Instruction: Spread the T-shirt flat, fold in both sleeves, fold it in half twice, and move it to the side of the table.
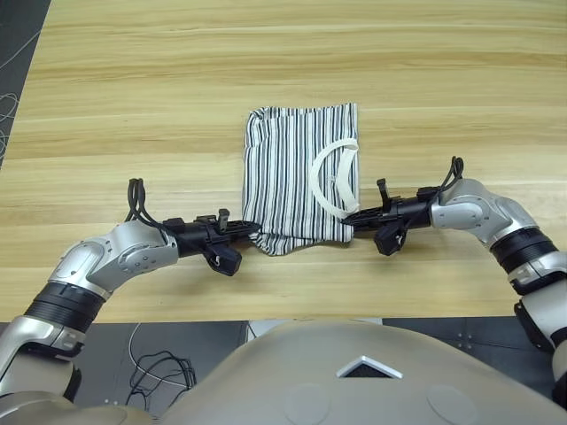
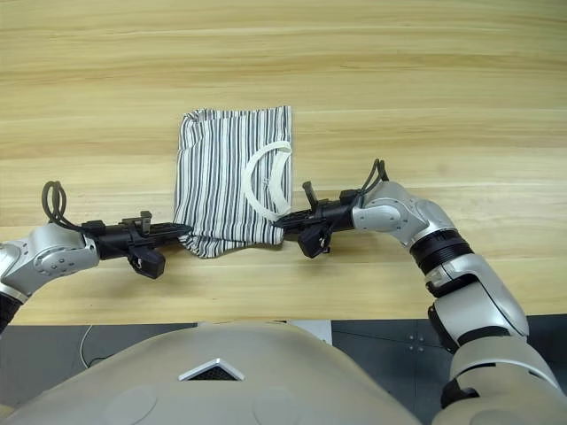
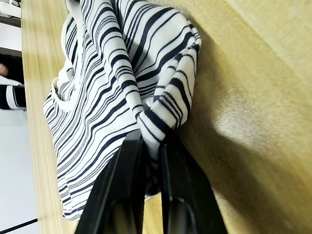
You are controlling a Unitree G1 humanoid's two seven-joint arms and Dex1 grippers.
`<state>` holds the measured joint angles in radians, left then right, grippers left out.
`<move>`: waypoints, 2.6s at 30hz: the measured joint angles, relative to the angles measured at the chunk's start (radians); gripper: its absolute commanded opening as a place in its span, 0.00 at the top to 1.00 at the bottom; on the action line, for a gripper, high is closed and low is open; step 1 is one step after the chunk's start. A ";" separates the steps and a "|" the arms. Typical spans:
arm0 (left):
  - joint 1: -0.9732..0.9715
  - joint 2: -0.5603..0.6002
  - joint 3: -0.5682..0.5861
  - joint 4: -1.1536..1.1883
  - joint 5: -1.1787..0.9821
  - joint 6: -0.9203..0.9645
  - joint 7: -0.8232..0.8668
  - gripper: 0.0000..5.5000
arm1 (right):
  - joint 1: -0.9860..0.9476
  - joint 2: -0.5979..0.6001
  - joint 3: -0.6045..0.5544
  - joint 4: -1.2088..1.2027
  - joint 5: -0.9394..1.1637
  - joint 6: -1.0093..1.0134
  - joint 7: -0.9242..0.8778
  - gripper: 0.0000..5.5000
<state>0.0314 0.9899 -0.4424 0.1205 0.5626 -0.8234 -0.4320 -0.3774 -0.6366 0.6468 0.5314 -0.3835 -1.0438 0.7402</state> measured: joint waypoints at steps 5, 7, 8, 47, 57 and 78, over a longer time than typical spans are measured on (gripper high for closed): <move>0.008 -0.005 0.004 -0.040 -0.059 0.036 -0.069 0.96 | 0.012 0.009 0.001 -0.022 0.115 0.057 0.062 0.98; 0.035 0.002 0.005 -0.120 -0.197 0.137 -0.177 0.96 | 0.018 0.014 -0.002 -0.079 0.263 0.159 0.146 0.98; 0.040 0.006 0.006 -0.165 -0.266 0.193 -0.224 0.96 | 0.017 0.015 -0.007 -0.105 0.317 0.201 0.177 0.98; -0.388 -0.150 0.160 0.093 -0.713 0.679 -0.868 0.96 | -0.146 0.137 -0.289 -0.022 0.571 0.857 0.580 0.98; -0.541 -0.276 0.148 0.502 -0.621 0.660 -0.847 0.63 | -0.285 0.268 -0.349 0.287 0.461 0.737 0.385 0.65; -0.745 -0.281 0.341 1.064 -0.550 0.433 -0.639 0.54 | -0.135 0.480 -0.368 0.030 0.622 0.775 0.481 0.53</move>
<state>-0.7139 0.7087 -0.1013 1.1844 0.0131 -0.3909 -1.0710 -0.5125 -0.1569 0.2790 0.5611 0.2383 -0.2687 1.2212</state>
